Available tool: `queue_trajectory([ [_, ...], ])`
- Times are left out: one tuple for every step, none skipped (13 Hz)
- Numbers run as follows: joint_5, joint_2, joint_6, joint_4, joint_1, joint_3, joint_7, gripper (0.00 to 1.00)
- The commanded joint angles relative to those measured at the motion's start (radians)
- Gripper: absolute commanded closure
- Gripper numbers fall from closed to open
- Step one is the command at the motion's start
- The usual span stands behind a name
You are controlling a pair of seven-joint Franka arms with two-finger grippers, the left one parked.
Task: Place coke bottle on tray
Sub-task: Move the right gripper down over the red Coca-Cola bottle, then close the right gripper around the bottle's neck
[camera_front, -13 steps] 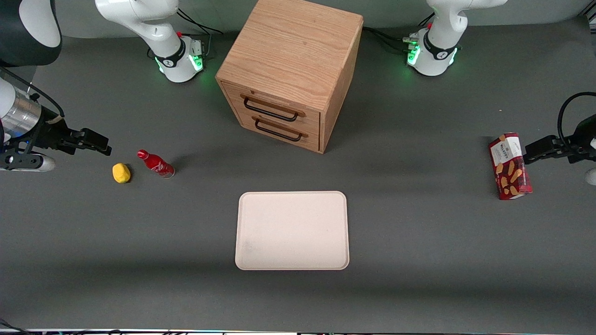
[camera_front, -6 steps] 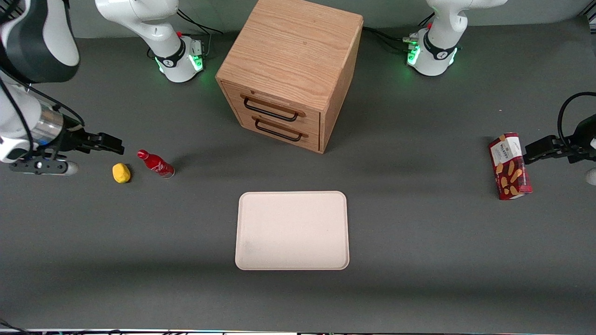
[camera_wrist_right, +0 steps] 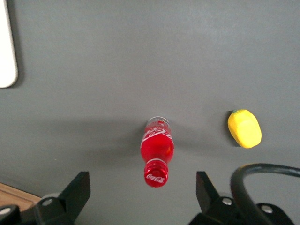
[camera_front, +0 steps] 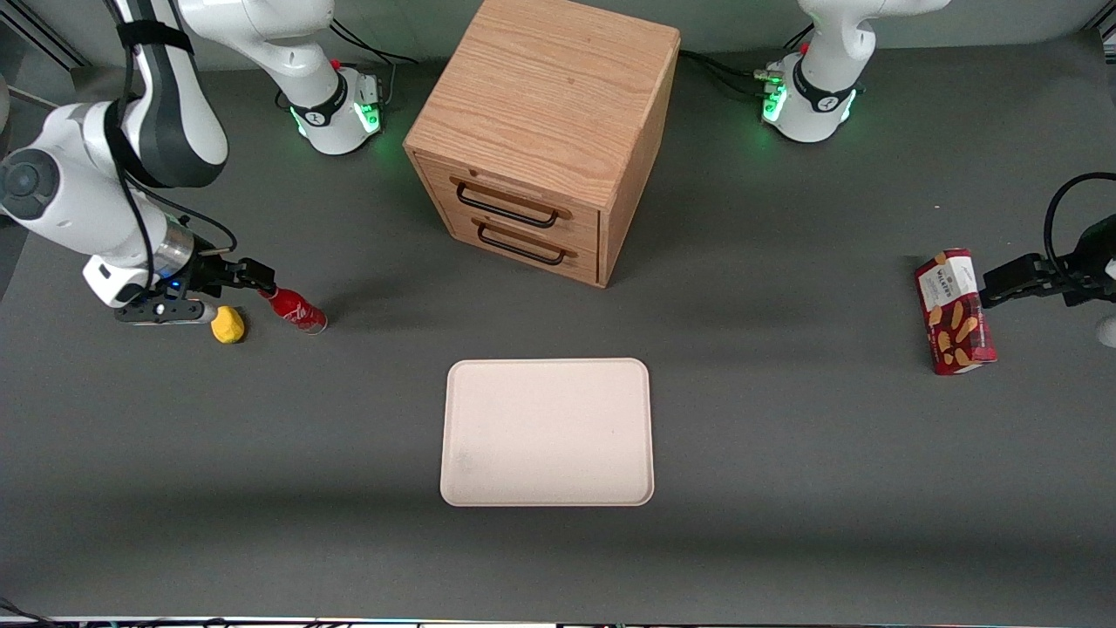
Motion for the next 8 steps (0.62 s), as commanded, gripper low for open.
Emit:
queue_trajectory([
  [-0.003,-0.026,0.115,-0.112,-0.003,0.001,-0.037,0.00],
  [-0.003,-0.017,0.149,-0.135,-0.003,0.001,-0.037,0.00],
  [-0.003,-0.010,0.170,-0.151,-0.001,0.001,-0.039,0.00],
  [-0.003,-0.003,0.193,-0.167,-0.001,0.001,-0.056,0.00],
  [-0.003,0.009,0.213,-0.174,-0.001,0.001,-0.066,0.00],
  [-0.003,0.017,0.220,-0.175,-0.001,0.001,-0.067,0.00],
  [-0.003,0.017,0.220,-0.177,-0.001,0.001,-0.067,0.03],
  [-0.005,0.020,0.220,-0.177,-0.001,0.001,-0.067,0.09],
])
